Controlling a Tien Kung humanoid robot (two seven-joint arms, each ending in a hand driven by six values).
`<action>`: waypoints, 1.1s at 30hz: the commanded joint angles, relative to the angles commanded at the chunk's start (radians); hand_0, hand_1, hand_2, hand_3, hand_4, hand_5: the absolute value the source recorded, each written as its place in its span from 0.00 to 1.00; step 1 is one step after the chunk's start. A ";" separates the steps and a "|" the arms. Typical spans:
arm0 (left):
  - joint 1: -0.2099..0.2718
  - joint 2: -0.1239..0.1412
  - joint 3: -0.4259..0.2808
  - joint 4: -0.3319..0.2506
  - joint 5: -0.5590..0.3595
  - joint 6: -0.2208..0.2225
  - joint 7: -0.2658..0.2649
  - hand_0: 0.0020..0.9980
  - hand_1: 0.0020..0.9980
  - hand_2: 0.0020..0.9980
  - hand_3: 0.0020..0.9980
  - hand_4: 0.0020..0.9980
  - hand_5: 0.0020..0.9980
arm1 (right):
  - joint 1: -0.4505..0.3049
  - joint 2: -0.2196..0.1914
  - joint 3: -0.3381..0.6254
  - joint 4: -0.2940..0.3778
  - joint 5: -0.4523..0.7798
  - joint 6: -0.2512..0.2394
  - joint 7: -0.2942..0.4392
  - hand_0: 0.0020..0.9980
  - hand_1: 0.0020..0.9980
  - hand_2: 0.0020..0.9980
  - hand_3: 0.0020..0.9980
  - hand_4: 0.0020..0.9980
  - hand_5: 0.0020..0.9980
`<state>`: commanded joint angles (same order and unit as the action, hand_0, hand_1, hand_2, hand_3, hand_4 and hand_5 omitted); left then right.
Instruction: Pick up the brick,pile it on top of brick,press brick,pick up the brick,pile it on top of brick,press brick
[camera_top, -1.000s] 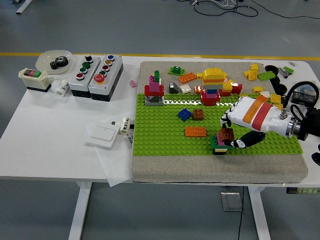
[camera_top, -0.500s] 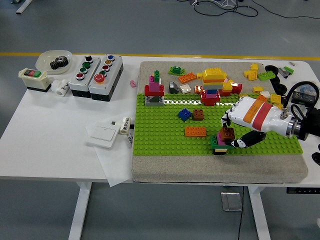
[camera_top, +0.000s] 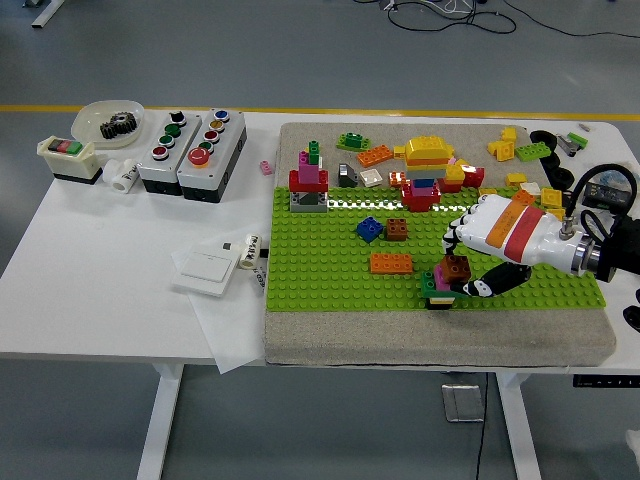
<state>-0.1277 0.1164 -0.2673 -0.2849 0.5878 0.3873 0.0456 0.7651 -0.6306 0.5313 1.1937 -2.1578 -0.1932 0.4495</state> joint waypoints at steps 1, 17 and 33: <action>0.000 0.000 -0.001 0.000 0.001 0.000 0.001 0.72 0.72 0.77 0.65 0.74 0.65 | 0.000 0.000 0.000 0.000 0.000 0.000 0.000 0.22 0.42 0.56 0.52 0.78 0.45; 0.006 0.000 -0.015 0.000 0.027 -0.004 0.010 0.71 0.72 0.77 0.64 0.74 0.64 | 0.000 0.009 -0.003 -0.008 0.002 -0.006 -0.001 0.23 0.42 0.61 0.54 0.80 0.44; 0.006 0.001 -0.020 0.000 0.044 -0.009 0.013 0.71 0.72 0.76 0.64 0.74 0.64 | 0.001 0.006 -0.001 0.012 0.009 -0.003 0.001 0.23 0.43 0.62 0.55 0.81 0.43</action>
<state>-0.1219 0.1174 -0.2877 -0.2848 0.6322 0.3787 0.0587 0.7659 -0.6242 0.5307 1.2058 -2.1491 -0.1966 0.4502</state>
